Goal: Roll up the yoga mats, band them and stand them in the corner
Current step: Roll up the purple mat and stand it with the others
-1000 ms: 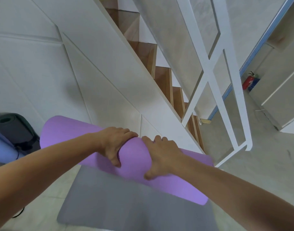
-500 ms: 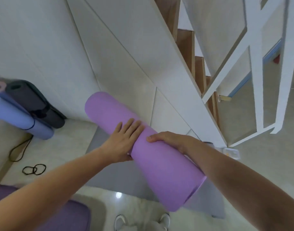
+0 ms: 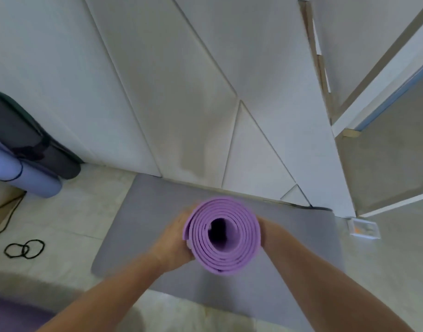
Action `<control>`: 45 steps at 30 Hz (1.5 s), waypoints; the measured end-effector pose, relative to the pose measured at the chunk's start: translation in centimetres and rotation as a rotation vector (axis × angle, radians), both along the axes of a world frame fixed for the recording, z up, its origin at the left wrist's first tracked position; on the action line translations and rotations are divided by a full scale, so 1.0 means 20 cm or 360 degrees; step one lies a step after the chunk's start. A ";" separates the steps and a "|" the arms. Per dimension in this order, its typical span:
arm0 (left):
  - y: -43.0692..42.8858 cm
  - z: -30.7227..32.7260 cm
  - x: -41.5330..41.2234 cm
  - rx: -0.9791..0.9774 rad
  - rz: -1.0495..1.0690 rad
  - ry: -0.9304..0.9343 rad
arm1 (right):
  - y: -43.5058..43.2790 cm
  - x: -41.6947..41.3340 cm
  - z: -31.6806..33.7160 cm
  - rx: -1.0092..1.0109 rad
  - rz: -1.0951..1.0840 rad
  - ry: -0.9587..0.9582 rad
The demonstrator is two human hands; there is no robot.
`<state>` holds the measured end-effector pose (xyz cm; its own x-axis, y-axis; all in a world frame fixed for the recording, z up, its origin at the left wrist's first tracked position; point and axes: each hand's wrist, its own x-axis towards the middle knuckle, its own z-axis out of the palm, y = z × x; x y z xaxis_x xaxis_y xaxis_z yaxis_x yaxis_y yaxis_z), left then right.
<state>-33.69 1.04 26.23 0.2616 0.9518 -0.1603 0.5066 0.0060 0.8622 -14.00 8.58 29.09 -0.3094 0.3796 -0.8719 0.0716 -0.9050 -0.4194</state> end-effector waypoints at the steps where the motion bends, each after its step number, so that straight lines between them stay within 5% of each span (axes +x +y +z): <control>1: 0.02 -0.06 0.00 -0.0064 0.0111 -0.0063 | 0.00 0.00 -0.07 0.0049 0.0103 0.0028; 7: 0.11 -0.45 -0.01 -0.0241 0.0525 -0.0288 | 0.07 -0.06 -0.35 0.0210 -0.0218 -0.0068; 12: 0.13 -0.43 0.08 -0.0187 0.0559 -0.0655 | 0.02 -0.11 -0.43 0.0764 -0.0198 -0.0190; 17: 0.14 -0.40 0.09 -0.0776 0.0802 -0.1166 | -0.03 -0.13 -0.67 0.0950 -0.0256 -0.0548; 27: 0.36 -0.70 0.20 -0.0547 0.0907 -0.0143 | 0.10 -0.12 -0.78 0.1186 -0.0233 -0.0913; 32: 0.30 -0.93 0.26 -0.0471 0.1001 -0.0329 | 0.09 -0.09 -0.87 0.1157 -0.0378 -0.0868; 39: 0.41 -0.63 0.26 -0.0782 0.0874 -0.0100 | 0.09 -0.04 -0.84 0.1141 -0.0068 -0.0711; 45: 0.45 -0.56 0.21 -0.0685 0.1014 0.0128 | 0.10 -0.04 -0.74 0.1184 0.0188 -0.0588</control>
<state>-29.48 10.09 14.99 -0.3439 0.7642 -0.5457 0.3539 0.6438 0.6785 -14.84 10.65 14.24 -0.1268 0.8787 -0.4602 0.3986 -0.3797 -0.8348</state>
